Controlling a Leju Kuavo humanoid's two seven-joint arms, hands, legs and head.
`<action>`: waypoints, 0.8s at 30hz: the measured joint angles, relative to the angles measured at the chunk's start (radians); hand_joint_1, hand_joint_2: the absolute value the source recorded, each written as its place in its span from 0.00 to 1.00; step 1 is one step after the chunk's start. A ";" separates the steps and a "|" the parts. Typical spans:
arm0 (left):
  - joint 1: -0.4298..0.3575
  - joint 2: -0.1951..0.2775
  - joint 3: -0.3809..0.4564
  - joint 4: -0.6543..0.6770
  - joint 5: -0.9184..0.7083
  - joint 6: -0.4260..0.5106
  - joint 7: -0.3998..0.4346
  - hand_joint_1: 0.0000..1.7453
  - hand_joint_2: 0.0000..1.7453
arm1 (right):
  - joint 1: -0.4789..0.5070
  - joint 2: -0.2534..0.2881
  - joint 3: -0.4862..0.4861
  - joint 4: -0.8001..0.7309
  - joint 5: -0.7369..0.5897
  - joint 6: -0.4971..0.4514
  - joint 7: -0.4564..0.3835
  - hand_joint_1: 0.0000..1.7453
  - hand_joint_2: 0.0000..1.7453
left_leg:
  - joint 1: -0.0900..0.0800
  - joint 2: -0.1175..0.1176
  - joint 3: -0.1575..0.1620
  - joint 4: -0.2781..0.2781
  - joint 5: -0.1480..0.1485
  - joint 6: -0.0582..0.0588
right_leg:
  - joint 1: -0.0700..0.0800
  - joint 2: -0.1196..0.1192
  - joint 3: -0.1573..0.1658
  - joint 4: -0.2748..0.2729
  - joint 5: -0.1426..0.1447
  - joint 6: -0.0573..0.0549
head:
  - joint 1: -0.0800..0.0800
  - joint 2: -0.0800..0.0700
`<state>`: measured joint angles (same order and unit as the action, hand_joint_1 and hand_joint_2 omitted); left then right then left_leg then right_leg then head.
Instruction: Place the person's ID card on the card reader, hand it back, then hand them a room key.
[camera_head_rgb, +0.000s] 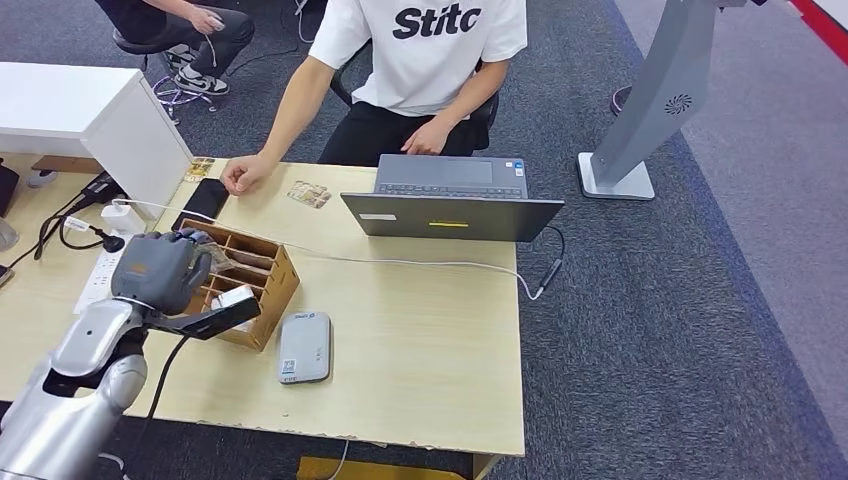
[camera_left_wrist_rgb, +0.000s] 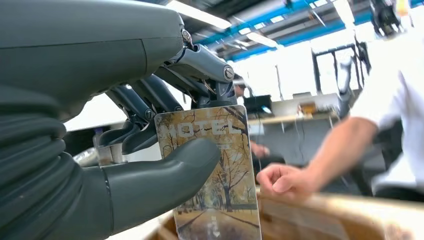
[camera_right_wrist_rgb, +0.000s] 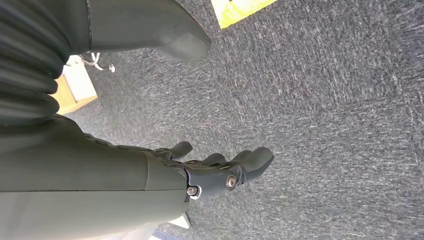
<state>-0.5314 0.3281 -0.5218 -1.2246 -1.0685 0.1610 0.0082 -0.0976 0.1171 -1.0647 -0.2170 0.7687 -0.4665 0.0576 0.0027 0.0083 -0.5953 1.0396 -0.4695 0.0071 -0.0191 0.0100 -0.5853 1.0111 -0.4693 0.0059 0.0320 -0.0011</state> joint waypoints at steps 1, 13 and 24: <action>-0.003 -0.004 0.014 -0.009 -0.005 0.005 0.004 1.00 1.00 | 0.000 0.000 0.000 0.000 0.002 0.000 0.000 0.00 1.00 | 0.000 0.000 0.000 0.000 0.000 0.000 | 0.000 0.000 0.000 0.000 0.000 0.000 | 0.000 0.000; -0.078 -0.034 0.104 -0.013 -0.035 -0.026 -0.003 1.00 1.00 | 0.000 0.000 0.000 0.000 0.017 0.004 0.002 0.00 1.00 | 0.000 -0.001 0.000 0.000 0.000 0.000 | 0.000 0.000 0.000 0.000 0.000 0.000 | 0.000 0.000; -0.285 -0.097 0.105 0.143 -0.114 -0.090 0.027 1.00 1.00 | -0.002 0.000 0.000 0.000 0.040 0.016 0.003 0.00 1.00 | 0.000 -0.002 -0.001 0.000 0.002 0.001 | 0.000 -0.001 0.000 0.000 0.002 0.001 | 0.000 0.000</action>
<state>-0.8162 0.2311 -0.4166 -1.0818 -1.1824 0.0714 0.0348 -0.0994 0.1171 -1.0647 -0.2167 0.8091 -0.4505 0.0605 0.0026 0.0063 -0.5959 1.0399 -0.4675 0.0083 -0.0191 0.0086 -0.5853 1.0111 -0.4674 0.0068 0.0320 -0.0011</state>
